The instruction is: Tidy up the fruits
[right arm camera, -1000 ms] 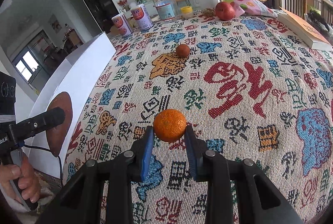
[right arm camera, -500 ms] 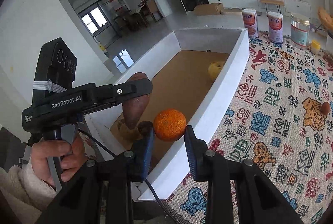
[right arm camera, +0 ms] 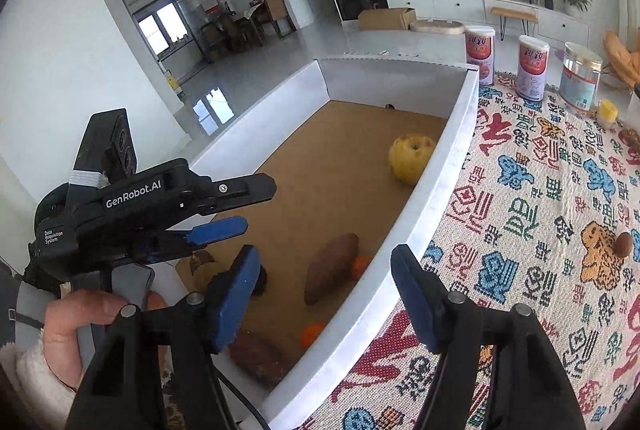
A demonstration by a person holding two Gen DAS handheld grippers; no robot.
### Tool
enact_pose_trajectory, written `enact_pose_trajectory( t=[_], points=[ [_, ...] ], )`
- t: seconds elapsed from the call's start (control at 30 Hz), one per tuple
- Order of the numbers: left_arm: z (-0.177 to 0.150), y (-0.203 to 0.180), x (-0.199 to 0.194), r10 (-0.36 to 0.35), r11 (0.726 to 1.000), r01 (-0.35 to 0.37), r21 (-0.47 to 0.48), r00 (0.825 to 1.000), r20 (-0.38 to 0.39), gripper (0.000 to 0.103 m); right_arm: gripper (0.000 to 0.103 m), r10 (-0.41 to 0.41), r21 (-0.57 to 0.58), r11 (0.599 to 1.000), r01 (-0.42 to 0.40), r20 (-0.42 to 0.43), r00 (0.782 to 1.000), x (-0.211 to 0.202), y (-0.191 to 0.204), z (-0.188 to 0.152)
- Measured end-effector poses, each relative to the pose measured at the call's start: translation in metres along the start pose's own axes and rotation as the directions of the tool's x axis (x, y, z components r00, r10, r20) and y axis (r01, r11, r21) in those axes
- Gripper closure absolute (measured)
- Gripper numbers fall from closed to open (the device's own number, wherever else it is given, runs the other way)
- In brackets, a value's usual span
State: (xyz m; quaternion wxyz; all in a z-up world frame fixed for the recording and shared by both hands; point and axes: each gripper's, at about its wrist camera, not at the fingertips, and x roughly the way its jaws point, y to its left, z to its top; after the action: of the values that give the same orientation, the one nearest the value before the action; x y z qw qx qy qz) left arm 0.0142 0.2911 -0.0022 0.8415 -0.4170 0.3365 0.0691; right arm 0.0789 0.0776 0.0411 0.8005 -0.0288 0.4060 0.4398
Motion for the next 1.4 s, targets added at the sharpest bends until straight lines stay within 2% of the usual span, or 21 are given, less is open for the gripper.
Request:
enact_pose_trajectory(
  t=[0.07,0.1,0.13,0.17,0.23,0.3,0.37,0.43,0.47,0.5,0.53,0.57,0.6,0.63,0.7,0.83,0.9,1.07,1.13,1.27,1.4],
  points=[
    [-0.012,-0.025,-0.004,-0.031,0.997,0.030,0.070,0.999,0.017,0.012,0.020,-0.042,0.013,0.999,0.042,0.066,0.997,-0.025,-0.017,-0.008],
    [-0.020,-0.040,-0.004,-0.047,0.993,0.045,0.112,0.999,0.017,0.010,0.007,-0.079,0.022,0.997,0.078,0.096,0.992,-0.037,-0.028,-0.015],
    [-0.029,-0.056,-0.002,-0.063,0.985,0.060,0.161,0.998,0.011,0.010,0.000,-0.132,0.040,0.991,0.128,0.125,0.983,-0.048,-0.044,-0.024],
    [-0.041,-0.072,0.001,-0.074,0.974,0.072,0.214,0.997,0.001,0.009,0.000,-0.192,0.070,0.981,0.183,0.149,0.970,-0.060,-0.061,-0.035],
    [-0.063,-0.104,0.010,-0.088,0.942,0.092,0.323,0.996,-0.026,0.008,0.000,-0.310,0.143,0.946,0.291,0.133,0.941,-0.072,-0.108,-0.059],
    [-0.089,-0.134,0.025,-0.082,0.904,0.103,0.415,0.994,-0.068,0.007,0.000,-0.459,0.232,0.869,0.436,0.051,0.887,-0.080,-0.165,-0.088],
    [-0.114,-0.158,0.047,-0.084,0.875,0.135,0.464,0.988,-0.129,0.007,0.000,-0.581,0.299,0.771,0.562,-0.029,0.813,-0.089,-0.216,-0.116],
    [-0.138,-0.176,0.068,-0.076,0.854,0.143,0.500,0.985,-0.152,0.007,0.000,-0.658,0.345,0.680,0.647,-0.102,0.746,-0.099,-0.257,-0.143],
    [-0.152,-0.181,0.077,-0.071,0.844,0.140,0.518,0.986,-0.150,0.007,0.000,-0.675,0.376,0.645,0.666,-0.129,0.727,-0.107,-0.274,-0.156],
    [-0.163,-0.187,0.088,-0.066,0.833,0.134,0.537,0.987,-0.144,0.007,0.000,-0.682,0.408,0.622,0.669,-0.137,0.718,-0.116,-0.286,-0.167],
    [-0.172,-0.194,0.098,-0.056,0.820,0.121,0.560,0.990,-0.132,0.007,0.000,-0.691,0.443,0.599,0.667,-0.135,0.710,-0.123,-0.295,-0.177],
    [-0.181,-0.199,0.112,-0.041,0.805,0.103,0.585,0.992,-0.118,0.007,0.000,-0.687,0.495,0.574,0.653,-0.143,0.712,-0.131,-0.303,-0.184],
    [-0.187,-0.203,0.124,-0.020,0.787,0.080,0.611,0.994,-0.105,0.007,0.000,-0.675,0.542,0.563,0.624,-0.133,0.725,-0.138,-0.311,-0.188],
    [-0.193,-0.207,0.137,0.004,0.769,0.055,0.637,0.996,-0.091,0.007,0.000,-0.679,0.573,0.554,0.604,-0.109,0.726,-0.145,-0.313,-0.191],
    [-0.200,-0.209,0.160,0.049,0.723,0.010,0.690,0.997,-0.065,0.007,0.000,-0.705,0.595,0.518,0.614,-0.109,0.701,-0.149,-0.317,-0.193],
    [-0.208,-0.210,0.199,0.155,0.630,-0.094,0.771,0.988,-0.006,0.007,0.000,-0.700,0.620,0.489,0.613,-0.141,0.700,-0.148,-0.324,-0.198],
    [-0.209,-0.207,0.210,0.181,0.604,-0.116,0.789,0.983,0.006,0.007,0.000,-0.700,0.629,0.476,0.614,-0.152,0.698,-0.148,-0.327,-0.200],
    [-0.210,-0.202,0.226,0.215,0.610,-0.096,0.786,0.976,-0.047,0.006,0.000,-0.706,0.628,0.458,0.629,-0.173,0.687,-0.148,-0.329,-0.203],
    [-0.210,-0.201,0.237,0.251,0.612,-0.088,0.786,0.964,-0.087,0.006,0.000,-0.715,0.602,0.452,0.658,-0.196,0.671,-0.143,-0.328,-0.201],
    [-0.212,-0.203,0.237,0.253,0.606,-0.092,0.790,0.964,-0.082,0.004,0.000,-0.730,0.554,0.442,0.705,-0.235,0.642,-0.134,-0.327,-0.199],
    [-0.213,-0.204,0.238,0.255,0.602,-0.089,0.793,0.963,-0.085,0.002,0.000,-0.729,0.553,0.443,0.705,-0.236,0.643,-0.135,-0.326,-0.200]
  ],
)
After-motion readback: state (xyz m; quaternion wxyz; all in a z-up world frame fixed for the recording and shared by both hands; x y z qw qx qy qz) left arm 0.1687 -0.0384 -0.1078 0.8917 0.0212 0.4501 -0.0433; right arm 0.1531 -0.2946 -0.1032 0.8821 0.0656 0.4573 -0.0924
